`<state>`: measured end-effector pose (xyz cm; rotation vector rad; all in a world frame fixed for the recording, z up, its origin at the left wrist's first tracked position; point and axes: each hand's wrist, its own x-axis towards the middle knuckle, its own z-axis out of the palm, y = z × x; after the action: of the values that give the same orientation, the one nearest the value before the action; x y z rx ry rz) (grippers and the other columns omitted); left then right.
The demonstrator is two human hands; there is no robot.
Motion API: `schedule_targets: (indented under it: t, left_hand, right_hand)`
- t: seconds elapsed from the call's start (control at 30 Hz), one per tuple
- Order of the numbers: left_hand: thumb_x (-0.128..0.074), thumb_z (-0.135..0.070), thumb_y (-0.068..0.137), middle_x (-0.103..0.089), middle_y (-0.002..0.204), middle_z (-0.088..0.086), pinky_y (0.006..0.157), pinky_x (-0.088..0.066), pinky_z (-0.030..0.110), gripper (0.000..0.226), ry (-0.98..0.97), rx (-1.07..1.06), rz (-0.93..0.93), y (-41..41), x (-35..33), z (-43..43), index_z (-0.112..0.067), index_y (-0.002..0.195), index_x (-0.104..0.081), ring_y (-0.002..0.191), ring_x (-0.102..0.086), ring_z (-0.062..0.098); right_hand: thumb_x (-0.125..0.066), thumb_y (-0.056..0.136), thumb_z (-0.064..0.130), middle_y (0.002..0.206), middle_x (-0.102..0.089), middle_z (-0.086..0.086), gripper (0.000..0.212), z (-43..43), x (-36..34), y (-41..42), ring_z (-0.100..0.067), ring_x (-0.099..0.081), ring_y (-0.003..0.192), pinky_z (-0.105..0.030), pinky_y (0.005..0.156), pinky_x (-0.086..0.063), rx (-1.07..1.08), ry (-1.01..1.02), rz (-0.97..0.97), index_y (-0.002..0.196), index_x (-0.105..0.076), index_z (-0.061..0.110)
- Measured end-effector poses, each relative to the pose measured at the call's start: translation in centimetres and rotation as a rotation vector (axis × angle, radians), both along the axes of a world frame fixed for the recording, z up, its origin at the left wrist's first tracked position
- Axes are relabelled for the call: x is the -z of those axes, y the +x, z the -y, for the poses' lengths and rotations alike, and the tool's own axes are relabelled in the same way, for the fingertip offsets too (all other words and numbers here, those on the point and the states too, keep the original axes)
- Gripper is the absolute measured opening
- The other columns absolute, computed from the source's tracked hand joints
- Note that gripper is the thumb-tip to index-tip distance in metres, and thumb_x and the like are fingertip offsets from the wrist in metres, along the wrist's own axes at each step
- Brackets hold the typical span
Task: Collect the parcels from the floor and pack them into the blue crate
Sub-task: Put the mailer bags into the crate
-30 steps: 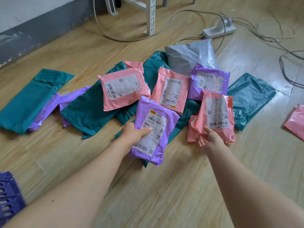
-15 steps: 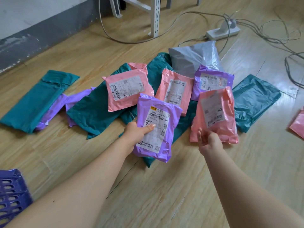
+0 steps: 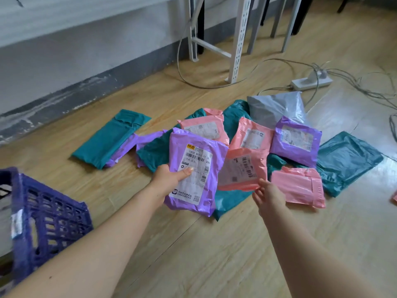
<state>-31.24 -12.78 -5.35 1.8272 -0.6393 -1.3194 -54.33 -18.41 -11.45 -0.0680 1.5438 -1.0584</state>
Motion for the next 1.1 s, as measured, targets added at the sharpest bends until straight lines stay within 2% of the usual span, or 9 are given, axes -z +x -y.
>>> schedule_targets:
  t: [0.07, 0.13, 0.27, 0.37, 0.47, 0.63, 0.8, 0.93, 1.1]
  left_hand:
    - [-0.072, -0.017, 0.081, -0.070, 0.101, 0.015, 0.079, -0.056, 0.045, 0.033, -0.024, -0.032, 0.018, 1.3, -1.6, -1.6, -0.004, 0.110, -0.064, 0.090, -0.068, 0.031]
    - [-0.072, -0.016, 0.082, -0.070, 0.102, 0.014, 0.078, -0.056, 0.045, 0.033, -0.045, -0.069, 0.036, 2.7, -3.3, -3.4, -0.004, 0.111, -0.063, 0.090, -0.068, 0.032]
    - [-0.074, -0.017, 0.080, -0.070, 0.104, 0.014, 0.082, -0.055, 0.049, 0.035, -0.086, -0.152, 0.084, 5.7, -6.5, -7.4, -0.005, 0.111, -0.062, 0.091, -0.068, 0.031]
    - [-0.072, -0.016, 0.082, -0.070, 0.095, 0.011, 0.074, -0.057, 0.041, 0.022, -0.128, -0.202, 0.108, 7.8, -8.6, -10.9, -0.010, 0.101, -0.065, 0.081, -0.068, 0.026]
    - [-0.073, -0.018, 0.081, -0.070, 0.090, 0.008, 0.069, -0.057, 0.036, 0.024, -0.149, -0.253, 0.125, 9.4, -10.4, -14.5, -0.009, 0.102, -0.065, 0.078, -0.067, 0.025]
    - [-0.074, -0.015, 0.079, -0.069, 0.092, 0.015, 0.078, -0.056, 0.046, 0.012, -0.178, -0.347, 0.146, 12.1, -13.8, -19.8, -0.012, 0.086, -0.065, 0.077, -0.067, 0.027]
    - [-0.074, -0.016, 0.079, -0.070, 0.095, 0.015, 0.075, -0.056, 0.040, 0.019, -0.254, -0.409, 0.162, 13.8, -17.4, -24.1, -0.008, 0.094, -0.066, 0.078, -0.067, 0.027]
    - [-0.075, -0.025, 0.079, -0.070, 0.095, 0.010, 0.062, -0.054, 0.030, 0.034, -0.293, -0.445, 0.200, 15.2, -19.8, -27.6, -0.006, 0.105, -0.064, 0.078, -0.067, 0.023]
    - [-0.074, -0.030, 0.079, -0.067, 0.090, 0.005, 0.061, -0.051, 0.028, 0.030, -0.336, -0.545, 0.199, 17.6, -21.0, -32.0, -0.010, 0.096, -0.060, 0.077, -0.064, 0.020]
  right_hand:
    - [-0.064, 0.084, 0.007, 0.062, -0.062, -0.005, 0.004, -0.8, -1.5, 1.7, -0.013, -0.056, 0.049, -0.015, 0.033, -0.040, -0.105, -0.003, -0.080, 0.086, -0.061, 0.008]
    - [-0.066, 0.084, 0.012, 0.082, -0.061, -0.009, 0.013, -1.4, -3.2, 3.3, -0.020, -0.052, 0.056, -0.017, 0.033, -0.040, -0.212, 0.002, -0.159, 0.095, -0.059, 0.010]
    - [-0.063, 0.088, 0.022, 0.070, -0.063, -0.016, 0.026, -3.5, -7.0, 7.3, -0.025, -0.049, 0.053, -0.027, 0.045, -0.037, -0.417, -0.034, -0.230, 0.106, -0.063, 0.003]
    - [-0.063, 0.088, 0.019, 0.082, -0.060, -0.014, 0.023, -5.7, -9.4, 10.6, -0.020, -0.049, 0.053, -0.019, 0.032, -0.037, -0.467, -0.141, -0.224, 0.105, -0.063, 0.004]
    - [-0.064, 0.087, 0.019, 0.056, -0.055, -0.009, 0.014, -7.9, -11.8, 13.2, -0.015, -0.050, 0.035, -0.008, 0.025, -0.026, -0.514, -0.226, -0.210, 0.095, -0.062, 0.008]
    - [-0.068, 0.083, 0.025, 0.063, -0.057, -0.006, 0.027, -10.7, -16.1, 16.0, -0.016, -0.048, 0.047, -0.018, 0.037, -0.040, -0.675, -0.358, -0.285, 0.099, -0.068, 0.002]
    - [-0.069, 0.084, 0.025, 0.061, -0.054, -0.003, 0.017, -14.0, -22.3, 18.3, -0.011, -0.048, 0.042, -0.010, 0.026, -0.030, -0.787, -0.488, -0.322, 0.091, -0.063, 0.011]
    - [-0.069, 0.083, 0.021, 0.051, -0.053, 0.001, 0.017, -17.0, -26.0, 20.6, -0.001, -0.039, 0.022, -0.010, 0.027, -0.028, -0.814, -0.559, -0.304, 0.096, -0.065, 0.011]
    - [-0.073, 0.080, 0.027, 0.068, -0.061, -0.001, 0.024, -20.3, -28.5, 24.0, -0.013, -0.045, 0.048, -0.020, 0.038, -0.035, -0.856, -0.627, -0.330, 0.098, -0.069, 0.012]
